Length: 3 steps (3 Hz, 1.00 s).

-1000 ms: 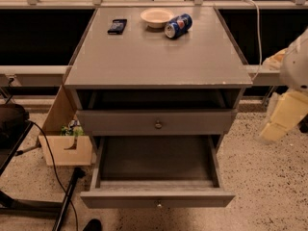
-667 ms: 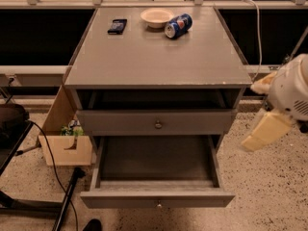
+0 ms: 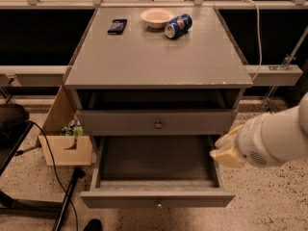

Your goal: Close middle drawer

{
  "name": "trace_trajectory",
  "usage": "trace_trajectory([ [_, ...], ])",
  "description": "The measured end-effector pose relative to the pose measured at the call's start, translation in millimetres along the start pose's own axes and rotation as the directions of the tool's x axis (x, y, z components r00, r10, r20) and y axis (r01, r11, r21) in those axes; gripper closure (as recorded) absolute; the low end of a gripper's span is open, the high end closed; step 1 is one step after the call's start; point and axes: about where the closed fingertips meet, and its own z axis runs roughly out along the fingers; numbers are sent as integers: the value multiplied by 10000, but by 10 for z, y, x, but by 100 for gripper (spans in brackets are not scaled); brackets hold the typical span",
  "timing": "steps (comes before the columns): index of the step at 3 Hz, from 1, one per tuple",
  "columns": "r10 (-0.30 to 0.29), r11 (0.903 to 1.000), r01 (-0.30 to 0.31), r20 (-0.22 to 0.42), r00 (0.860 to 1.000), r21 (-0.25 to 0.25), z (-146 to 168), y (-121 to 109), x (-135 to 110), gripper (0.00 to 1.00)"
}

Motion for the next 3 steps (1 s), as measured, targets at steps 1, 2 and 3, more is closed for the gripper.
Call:
trace_trajectory([
  [1,1080,9940,-1071,416,9933,-224,637,98,109,86],
  [2,1260,9907,-1302,970,9873,383,736,-75,31,100],
  [3,1260,9907,-1303,972,9873,387,736,-76,30,100],
])
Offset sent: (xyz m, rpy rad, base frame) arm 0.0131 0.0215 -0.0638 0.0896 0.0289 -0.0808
